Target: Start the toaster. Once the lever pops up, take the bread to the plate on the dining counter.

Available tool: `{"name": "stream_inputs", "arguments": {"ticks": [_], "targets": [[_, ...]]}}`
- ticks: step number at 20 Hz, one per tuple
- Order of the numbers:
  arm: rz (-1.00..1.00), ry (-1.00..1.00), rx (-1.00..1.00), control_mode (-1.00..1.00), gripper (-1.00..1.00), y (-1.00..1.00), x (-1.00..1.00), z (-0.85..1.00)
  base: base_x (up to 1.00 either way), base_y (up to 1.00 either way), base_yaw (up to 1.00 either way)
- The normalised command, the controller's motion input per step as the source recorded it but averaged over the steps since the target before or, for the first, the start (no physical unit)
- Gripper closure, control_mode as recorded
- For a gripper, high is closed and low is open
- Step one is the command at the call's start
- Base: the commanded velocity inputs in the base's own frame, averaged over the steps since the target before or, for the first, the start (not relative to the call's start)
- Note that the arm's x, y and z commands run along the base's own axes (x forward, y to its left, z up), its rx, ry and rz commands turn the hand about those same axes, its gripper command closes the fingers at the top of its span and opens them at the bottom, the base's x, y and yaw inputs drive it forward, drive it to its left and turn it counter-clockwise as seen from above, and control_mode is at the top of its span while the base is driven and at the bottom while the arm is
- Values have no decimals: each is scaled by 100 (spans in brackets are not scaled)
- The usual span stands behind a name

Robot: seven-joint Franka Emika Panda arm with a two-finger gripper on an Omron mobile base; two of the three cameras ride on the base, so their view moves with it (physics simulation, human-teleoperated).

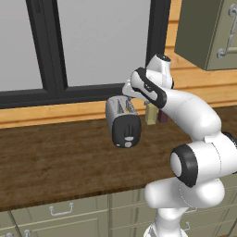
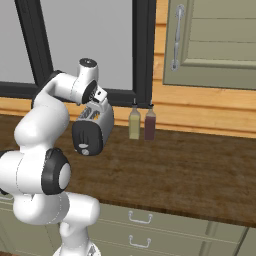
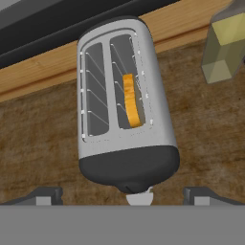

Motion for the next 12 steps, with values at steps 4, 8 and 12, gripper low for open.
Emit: {"name": "stream_inputs", "arguments": {"ticks": [4, 8, 12], "targets": [[0, 0, 0, -100, -100, 0, 0, 0, 0, 0, 0], [0, 0, 0, -100, -100, 0, 0, 0, 0, 0, 0], [0, 0, 0, -100, -100, 0, 0, 0, 0, 0, 0]]}}
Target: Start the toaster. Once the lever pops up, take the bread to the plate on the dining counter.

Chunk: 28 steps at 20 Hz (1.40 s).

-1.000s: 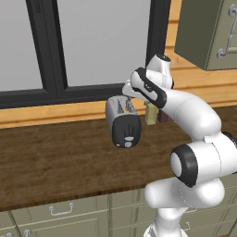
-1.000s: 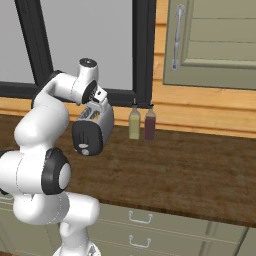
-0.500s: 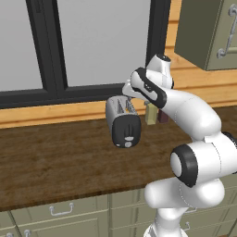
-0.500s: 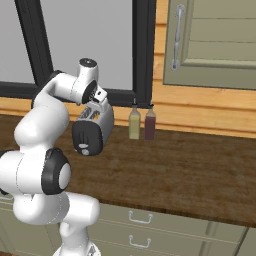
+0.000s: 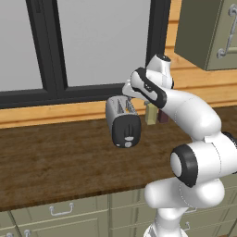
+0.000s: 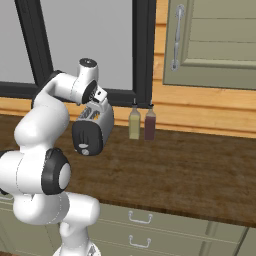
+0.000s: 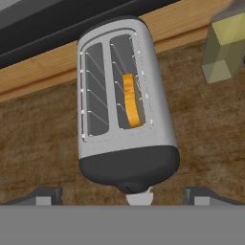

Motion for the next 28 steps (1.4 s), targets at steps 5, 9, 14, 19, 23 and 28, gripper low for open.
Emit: {"name": "stream_inputs", "arguments": {"ticks": [5, 9, 14, 19, 23, 28], "targets": [[0, 0, 0, -100, -100, 0, 0, 0, 0, 0, 0], [0, 0, 0, -100, -100, 0, 0, 0, 0, 0, 0], [0, 0, 0, -100, -100, 0, 0, 0, 0, 0, 0], [0, 0, 0, -100, -100, 0, 0, 0, 0, 0, 0], [0, 0, 0, -100, -100, 0, 0, 0, 0, 0, 0], [0, 0, 0, -100, -100, 0, 0, 0, 0, 0, 0]]}}
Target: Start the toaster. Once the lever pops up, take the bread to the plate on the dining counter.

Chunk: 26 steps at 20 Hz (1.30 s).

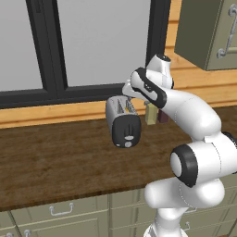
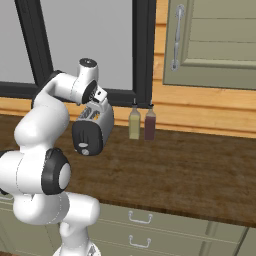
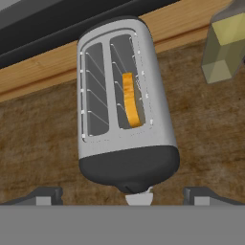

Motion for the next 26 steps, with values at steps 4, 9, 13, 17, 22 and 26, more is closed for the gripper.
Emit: {"name": "stream_inputs", "arguments": {"ticks": [4, 9, 13, 17, 22, 26], "targets": [[0, 0, 0, -100, -100, 0, 0, 0, 0, 0, 0], [0, 0, 0, -100, -100, 0, 0, 0, 0, 0, 0], [0, 0, 0, -100, -100, 0, 0, 0, 0, 0, 0], [0, 0, 0, -100, -100, 0, 0, 0, 0, 0, 0], [0, 0, 0, -100, -100, 0, 0, 0, 0, 0, 0], [0, 0, 0, -100, -100, 0, 0, 0, 0, 0, 0]]}}
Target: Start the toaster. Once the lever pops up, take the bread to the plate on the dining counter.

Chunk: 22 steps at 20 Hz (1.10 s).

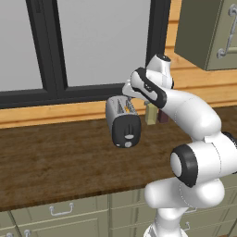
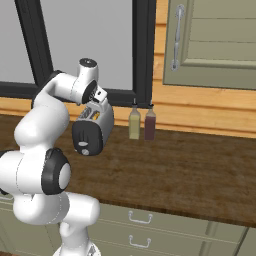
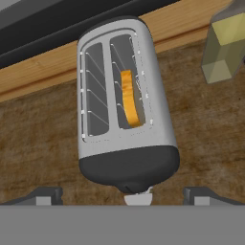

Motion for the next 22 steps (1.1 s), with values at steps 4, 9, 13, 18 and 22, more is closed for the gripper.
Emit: {"name": "stream_inputs", "arguments": {"ticks": [4, 9, 13, 18, 22], "targets": [[0, 0, 0, -100, -100, 0, 0, 0, 0, 0, 0], [0, 0, 0, -100, -100, 0, 0, 0, 0, 0, 0], [0, 0, 0, -100, -100, 0, 0, 0, 0, 0, 0], [0, 0, 0, -100, -100, 0, 0, 0, 0, 0, 0], [0, 0, 0, -100, -100, 0, 0, 0, 0, 0, 0]]}}
